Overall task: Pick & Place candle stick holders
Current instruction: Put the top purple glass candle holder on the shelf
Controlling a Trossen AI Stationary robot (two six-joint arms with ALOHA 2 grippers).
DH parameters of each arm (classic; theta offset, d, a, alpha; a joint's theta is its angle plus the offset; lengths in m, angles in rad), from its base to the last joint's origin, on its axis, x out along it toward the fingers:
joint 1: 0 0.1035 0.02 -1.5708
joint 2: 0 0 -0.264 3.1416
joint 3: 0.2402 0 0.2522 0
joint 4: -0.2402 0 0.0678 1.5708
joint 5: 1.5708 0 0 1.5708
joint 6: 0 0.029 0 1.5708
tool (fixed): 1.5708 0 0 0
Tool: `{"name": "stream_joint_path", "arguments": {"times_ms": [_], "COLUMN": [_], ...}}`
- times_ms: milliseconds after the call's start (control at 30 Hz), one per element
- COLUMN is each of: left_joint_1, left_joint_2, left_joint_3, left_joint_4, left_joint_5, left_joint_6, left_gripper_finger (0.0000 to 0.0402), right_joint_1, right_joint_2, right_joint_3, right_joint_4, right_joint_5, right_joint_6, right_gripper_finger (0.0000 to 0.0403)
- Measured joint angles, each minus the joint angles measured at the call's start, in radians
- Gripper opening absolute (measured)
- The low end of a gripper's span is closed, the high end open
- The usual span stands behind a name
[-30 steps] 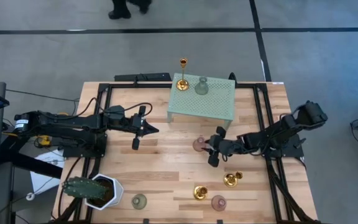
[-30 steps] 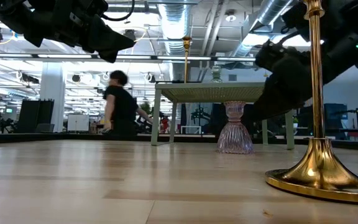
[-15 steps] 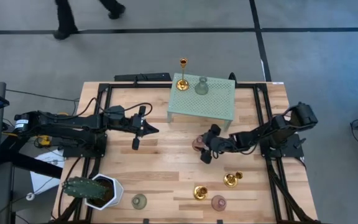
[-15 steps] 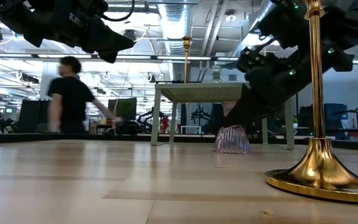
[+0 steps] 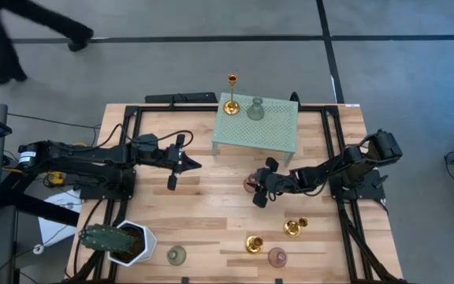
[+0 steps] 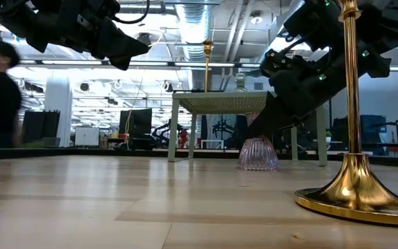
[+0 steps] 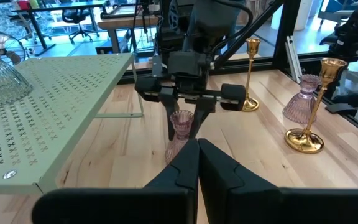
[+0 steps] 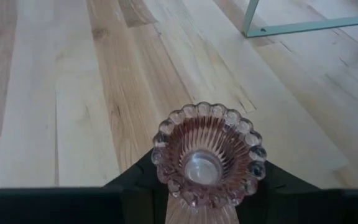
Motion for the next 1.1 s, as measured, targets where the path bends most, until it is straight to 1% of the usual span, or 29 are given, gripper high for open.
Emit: {"name": "stream_joint_path", "arguments": {"times_ms": [167, 300, 400, 667, 767, 867, 967, 1100], "left_joint_1": [0.000, 0.000, 0.000, 0.000, 0.000, 0.000, 0.000, 0.000], "left_joint_2": [0.000, 0.000, 0.000, 0.000, 0.000, 0.000, 0.000, 0.000], "left_joint_3": [0.000, 0.000, 0.000, 0.000, 0.000, 0.000, 0.000, 0.000], "left_joint_4": [0.000, 0.000, 0.000, -0.001, -0.003, -0.003, -0.003, -0.003], "left_joint_5": [0.000, 0.000, 0.000, 0.000, 0.000, 0.000, 0.000, 0.000], "left_joint_6": [0.000, 0.000, 0.000, 0.000, 0.000, 0.000, 0.000, 0.000], "left_gripper_finger": [0.0008, 0.0008, 0.0008, 0.0008, 0.0008, 0.0008, 0.0008, 0.0008], "right_joint_1": [0.009, 0.019, 0.020, 0.019, 0.019, 0.018, -0.005, -0.068], "right_joint_2": [-0.009, -0.061, -0.134, -0.382, -0.463, -0.511, -0.526, -0.525], "right_joint_3": [0.000, -0.001, -0.001, 0.001, 0.048, 0.138, 0.244, 0.352], "right_joint_4": [-0.009, -0.010, -0.031, -0.183, -0.304, -0.470, -0.625, -0.754], "right_joint_5": [0.000, 0.000, 0.000, -0.001, 0.000, 0.003, 0.013, 0.033], "right_joint_6": [0.000, 0.000, 0.000, 0.001, 0.002, 0.002, -0.020, -0.111], "right_gripper_finger": [0.0118, 0.0118, 0.0118, 0.0118, 0.0118, 0.0118, 0.0118, 0.0118]}}
